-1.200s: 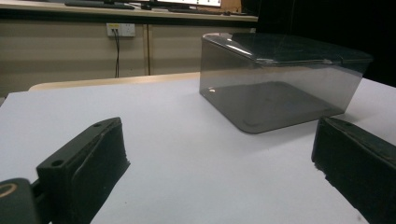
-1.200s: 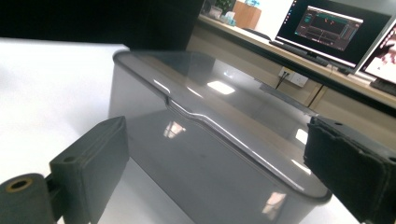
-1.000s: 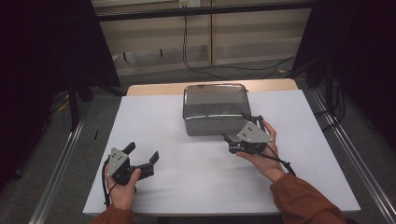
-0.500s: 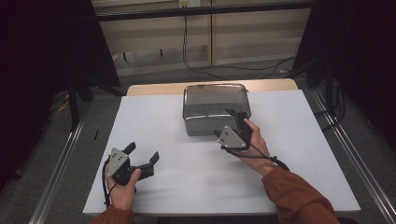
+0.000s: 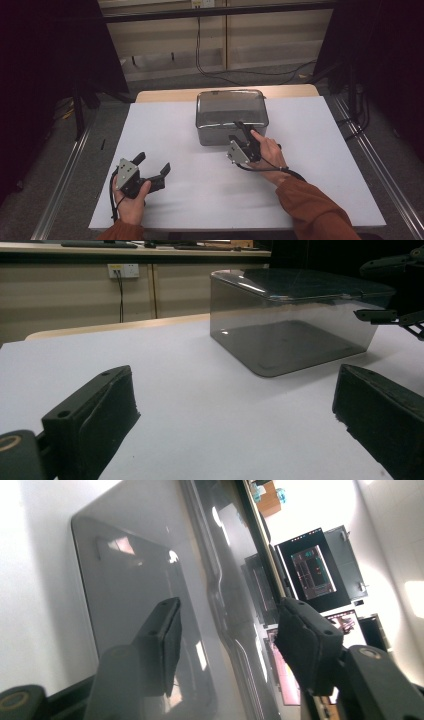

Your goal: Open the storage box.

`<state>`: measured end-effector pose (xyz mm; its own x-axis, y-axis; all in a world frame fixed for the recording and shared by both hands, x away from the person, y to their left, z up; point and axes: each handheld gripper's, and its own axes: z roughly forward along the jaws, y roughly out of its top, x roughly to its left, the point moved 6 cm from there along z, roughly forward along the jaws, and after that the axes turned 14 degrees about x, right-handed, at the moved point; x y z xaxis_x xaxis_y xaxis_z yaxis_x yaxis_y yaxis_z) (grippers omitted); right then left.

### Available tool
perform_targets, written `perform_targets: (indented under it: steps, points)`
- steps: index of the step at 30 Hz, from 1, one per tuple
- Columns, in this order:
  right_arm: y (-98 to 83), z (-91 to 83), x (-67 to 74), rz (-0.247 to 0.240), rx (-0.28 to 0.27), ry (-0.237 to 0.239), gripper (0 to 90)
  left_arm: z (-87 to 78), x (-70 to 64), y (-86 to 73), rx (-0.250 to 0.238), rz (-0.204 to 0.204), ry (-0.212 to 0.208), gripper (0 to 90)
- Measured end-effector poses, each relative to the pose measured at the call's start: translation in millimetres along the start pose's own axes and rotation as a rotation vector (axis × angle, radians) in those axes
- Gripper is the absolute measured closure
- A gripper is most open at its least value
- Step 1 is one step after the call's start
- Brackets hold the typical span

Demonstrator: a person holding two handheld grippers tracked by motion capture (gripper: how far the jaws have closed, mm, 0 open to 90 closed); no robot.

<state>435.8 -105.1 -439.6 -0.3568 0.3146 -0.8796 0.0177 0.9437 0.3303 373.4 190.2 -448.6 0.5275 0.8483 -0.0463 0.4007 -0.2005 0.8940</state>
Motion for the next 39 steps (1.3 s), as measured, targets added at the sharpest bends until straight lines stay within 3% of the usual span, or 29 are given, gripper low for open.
perform_targets:
  steps: [9,17,26,28,30,39]
  points:
    - [3.1,2.5,5.9,-0.111,0.032,-0.041,65.9,0.9,-0.9,-0.2,0.004,0.007,-0.008,3.9]
    - [3.6,2.7,5.4,-0.148,0.033,-0.082,74.9,1.4,1.0,-0.6,0.009,0.004,0.004,3.7]
    - [4.5,1.9,4.6,-0.163,0.035,-0.085,77.0,3.4,2.5,-0.4,0.016,-0.004,0.006,4.4]
    - [4.6,1.7,4.1,-0.157,0.034,-0.081,76.8,3.4,2.6,0.3,0.008,-0.007,0.001,5.5]
    - [5.0,1.6,2.6,-0.156,0.029,-0.080,77.0,3.4,0.5,1.7,0.000,0.015,-0.013,9.5]
    - [5.0,0.5,-0.5,-0.129,0.027,-0.079,77.0,5.9,-1.0,1.7,0.006,-0.005,-0.042,9.1]
